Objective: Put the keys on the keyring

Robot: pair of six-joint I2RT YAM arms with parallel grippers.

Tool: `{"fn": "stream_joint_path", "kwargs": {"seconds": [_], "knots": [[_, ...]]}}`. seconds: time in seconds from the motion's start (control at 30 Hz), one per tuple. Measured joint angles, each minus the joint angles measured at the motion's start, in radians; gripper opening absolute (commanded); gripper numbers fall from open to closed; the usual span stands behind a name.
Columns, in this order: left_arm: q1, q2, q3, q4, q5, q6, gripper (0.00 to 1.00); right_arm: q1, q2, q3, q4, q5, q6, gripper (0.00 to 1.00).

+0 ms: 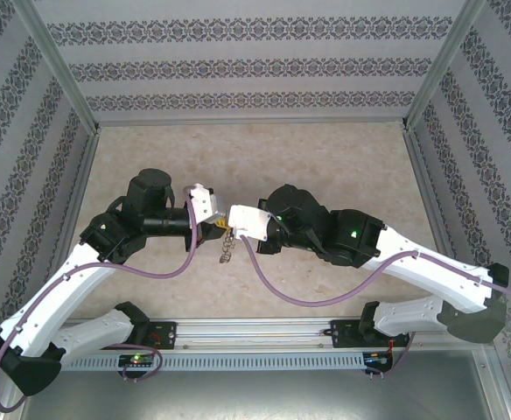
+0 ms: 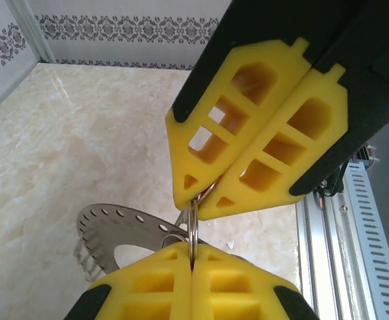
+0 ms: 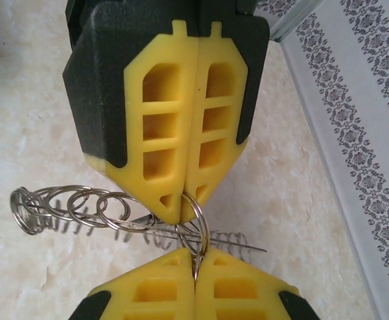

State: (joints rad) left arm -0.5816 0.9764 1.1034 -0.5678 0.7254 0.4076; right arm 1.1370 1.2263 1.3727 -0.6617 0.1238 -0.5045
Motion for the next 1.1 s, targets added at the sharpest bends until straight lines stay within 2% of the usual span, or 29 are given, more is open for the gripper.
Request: {"fn": "stream_joint_path", "kwargs": {"seconds": [0.1, 0.23, 0.43, 0.6, 0.73, 1.1], "knots": [[0.0, -0.028, -0.045, 0.069, 0.008, -0.053, 0.0, 0.0, -0.006, -0.002, 0.006, 0.002, 0.009, 0.17], [0.0, -0.064, -0.106, 0.179, 0.032, -0.132, 0.0, 0.003, -0.038, -0.029, 0.034, -0.001, 0.015, 0.2], [0.001, -0.097, -0.204, 0.394, 0.087, -0.268, 0.0, 0.005, -0.082, -0.056, 0.068, -0.001, 0.034, 0.17], [0.001, -0.106, -0.247, 0.504, 0.11, -0.342, 0.0, 0.004, -0.093, -0.056, 0.069, 0.002, 0.043, 0.05], [0.001, -0.117, -0.264, 0.555, 0.112, -0.374, 0.0, 0.004, -0.099, -0.056, 0.079, 0.004, 0.051, 0.04], [0.001, -0.137, -0.311, 0.639, 0.128, -0.41, 0.0, 0.005, -0.093, -0.06, 0.09, 0.007, 0.056, 0.14]]}}
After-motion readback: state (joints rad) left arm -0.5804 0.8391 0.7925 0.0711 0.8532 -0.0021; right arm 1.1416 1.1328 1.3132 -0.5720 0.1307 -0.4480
